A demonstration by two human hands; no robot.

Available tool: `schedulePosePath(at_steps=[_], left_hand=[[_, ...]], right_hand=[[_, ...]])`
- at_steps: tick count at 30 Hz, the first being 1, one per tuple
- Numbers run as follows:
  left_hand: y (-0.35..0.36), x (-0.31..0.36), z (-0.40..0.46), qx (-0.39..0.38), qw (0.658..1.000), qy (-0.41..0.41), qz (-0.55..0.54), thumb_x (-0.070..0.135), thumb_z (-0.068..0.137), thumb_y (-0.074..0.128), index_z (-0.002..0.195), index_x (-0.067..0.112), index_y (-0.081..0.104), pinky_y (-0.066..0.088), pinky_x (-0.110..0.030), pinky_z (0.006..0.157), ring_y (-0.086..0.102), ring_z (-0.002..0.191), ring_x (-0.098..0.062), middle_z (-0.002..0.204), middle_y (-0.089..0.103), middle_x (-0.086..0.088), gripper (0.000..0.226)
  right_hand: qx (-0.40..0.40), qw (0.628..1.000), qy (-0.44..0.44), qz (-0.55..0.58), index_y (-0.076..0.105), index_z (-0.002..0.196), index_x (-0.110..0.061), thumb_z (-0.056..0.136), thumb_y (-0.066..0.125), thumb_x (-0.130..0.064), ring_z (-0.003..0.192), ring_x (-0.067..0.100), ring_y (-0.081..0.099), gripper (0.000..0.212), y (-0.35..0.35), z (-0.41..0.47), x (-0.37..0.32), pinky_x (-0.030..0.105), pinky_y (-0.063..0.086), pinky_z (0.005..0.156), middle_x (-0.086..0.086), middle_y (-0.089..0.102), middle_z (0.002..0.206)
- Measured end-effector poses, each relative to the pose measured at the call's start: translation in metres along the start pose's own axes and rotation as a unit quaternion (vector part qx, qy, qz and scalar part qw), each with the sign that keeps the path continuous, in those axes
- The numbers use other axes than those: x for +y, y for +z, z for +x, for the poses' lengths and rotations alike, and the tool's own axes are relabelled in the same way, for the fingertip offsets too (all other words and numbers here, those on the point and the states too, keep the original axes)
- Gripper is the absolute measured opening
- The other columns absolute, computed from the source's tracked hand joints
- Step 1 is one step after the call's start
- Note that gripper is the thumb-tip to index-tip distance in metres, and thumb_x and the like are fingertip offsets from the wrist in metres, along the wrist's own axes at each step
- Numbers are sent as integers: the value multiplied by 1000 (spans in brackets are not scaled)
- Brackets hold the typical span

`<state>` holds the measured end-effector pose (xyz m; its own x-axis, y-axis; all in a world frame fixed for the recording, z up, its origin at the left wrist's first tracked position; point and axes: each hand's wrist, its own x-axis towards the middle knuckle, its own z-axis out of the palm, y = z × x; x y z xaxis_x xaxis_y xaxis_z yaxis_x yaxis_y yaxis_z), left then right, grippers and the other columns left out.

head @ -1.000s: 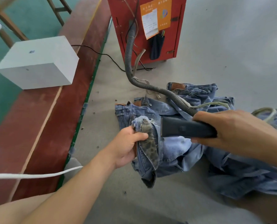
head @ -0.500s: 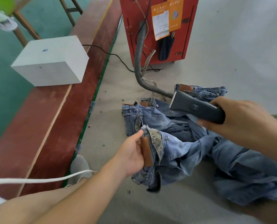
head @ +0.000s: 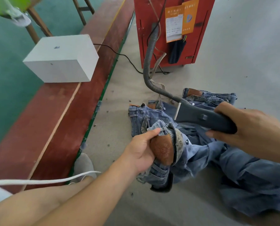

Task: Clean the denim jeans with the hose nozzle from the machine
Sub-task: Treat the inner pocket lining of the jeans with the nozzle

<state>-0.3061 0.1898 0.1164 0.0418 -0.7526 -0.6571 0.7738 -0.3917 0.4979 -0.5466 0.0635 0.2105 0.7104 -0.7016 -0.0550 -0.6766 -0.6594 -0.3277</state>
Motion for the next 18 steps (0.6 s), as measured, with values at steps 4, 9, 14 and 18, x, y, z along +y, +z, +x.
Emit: schedulePosePath(at_steps=[4,9,14,18], left_hand=[[0,1,-1,-11,999,-37,0,21,106,51,125,2,67,47,-58,105,66,116,-38,127,69,-22,32],[-3,1,3,1,998,-58,20,7,96,65,113,2,68,65,-45,74,73,80,-27,96,70,-16,18],[-6,-9,0,-4,989,-91,113,14,93,70,112,5,70,65,-36,75,78,83,-24,99,78,-16,21],[-13,14,-1,-169,964,-42,201,53,103,44,137,7,58,59,-30,75,74,93,-20,111,75,-8,59]], right_hand=[[22,1000,-19,8,55,101,-45,78,55,-80,60,-4,55,42,-7,-1,-5,24,44,51,-24,58,68],[21,1000,10,13,52,105,-42,79,47,-80,64,-2,53,46,-4,1,-14,22,40,55,-20,58,70],[36,999,33,22,58,112,-35,78,49,-78,64,-3,50,56,-11,3,-15,21,36,55,-21,57,70],[52,997,45,23,57,110,-34,75,48,-80,65,20,54,59,-16,2,-9,31,40,57,-17,56,70]])
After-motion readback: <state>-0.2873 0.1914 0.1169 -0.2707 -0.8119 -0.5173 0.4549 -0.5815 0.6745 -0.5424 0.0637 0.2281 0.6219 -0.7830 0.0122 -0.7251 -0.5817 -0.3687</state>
